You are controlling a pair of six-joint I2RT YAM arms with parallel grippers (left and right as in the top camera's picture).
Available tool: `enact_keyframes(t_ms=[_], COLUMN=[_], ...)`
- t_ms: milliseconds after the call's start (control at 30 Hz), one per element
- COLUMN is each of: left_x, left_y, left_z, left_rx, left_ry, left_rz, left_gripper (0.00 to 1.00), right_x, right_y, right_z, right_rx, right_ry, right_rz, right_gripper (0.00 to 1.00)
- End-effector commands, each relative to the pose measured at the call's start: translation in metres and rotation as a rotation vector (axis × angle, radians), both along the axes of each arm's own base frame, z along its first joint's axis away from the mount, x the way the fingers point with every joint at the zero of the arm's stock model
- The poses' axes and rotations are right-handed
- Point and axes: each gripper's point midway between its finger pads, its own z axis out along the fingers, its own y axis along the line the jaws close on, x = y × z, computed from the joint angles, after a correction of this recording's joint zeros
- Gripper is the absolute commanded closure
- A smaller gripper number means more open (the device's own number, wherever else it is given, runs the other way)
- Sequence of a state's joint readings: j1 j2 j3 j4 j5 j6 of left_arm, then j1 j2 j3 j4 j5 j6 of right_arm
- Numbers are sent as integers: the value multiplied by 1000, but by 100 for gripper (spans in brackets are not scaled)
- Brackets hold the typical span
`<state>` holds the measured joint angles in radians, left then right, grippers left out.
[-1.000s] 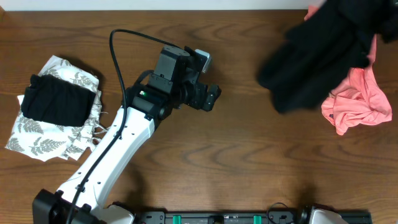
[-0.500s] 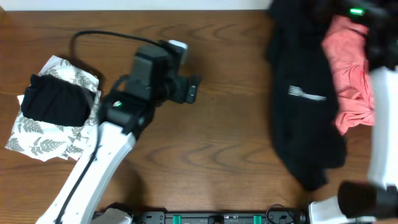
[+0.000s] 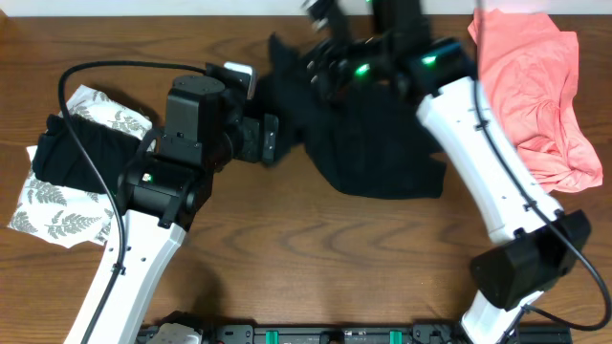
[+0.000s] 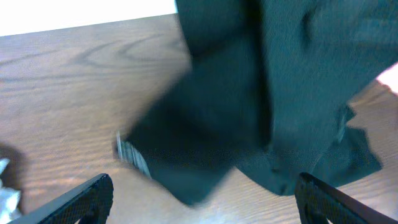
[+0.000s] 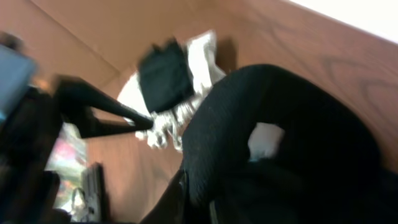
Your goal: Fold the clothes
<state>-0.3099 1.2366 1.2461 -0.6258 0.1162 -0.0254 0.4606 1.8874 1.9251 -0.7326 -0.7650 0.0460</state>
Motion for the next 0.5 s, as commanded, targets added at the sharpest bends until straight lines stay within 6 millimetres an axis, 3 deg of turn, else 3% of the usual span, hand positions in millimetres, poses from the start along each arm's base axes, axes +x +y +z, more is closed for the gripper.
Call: enact_keyframes(t_ms=[0, 67, 167, 300, 467], left_x=[4, 3, 3, 3, 8], left_y=[16, 16, 17, 16, 14], left_z=[6, 5, 4, 4, -5], left_rx=[47, 52, 58, 57, 63], left_ry=[-21, -16, -14, -14, 8], left_rz=[69, 70, 66, 65, 63], left_gripper=[7, 7, 7, 7, 7], right_x=[6, 5, 17, 43, 67], right_y=[3, 3, -12, -52, -105], right_z=[-23, -33, -42, -49, -59], right_rx=[-186, -266, -365, -445, -464], right_ry=[-135, -167, -186, -153, -48], right_rz=[-46, -61, -156, -341, -509], right_gripper=[75, 53, 37, 30, 28])
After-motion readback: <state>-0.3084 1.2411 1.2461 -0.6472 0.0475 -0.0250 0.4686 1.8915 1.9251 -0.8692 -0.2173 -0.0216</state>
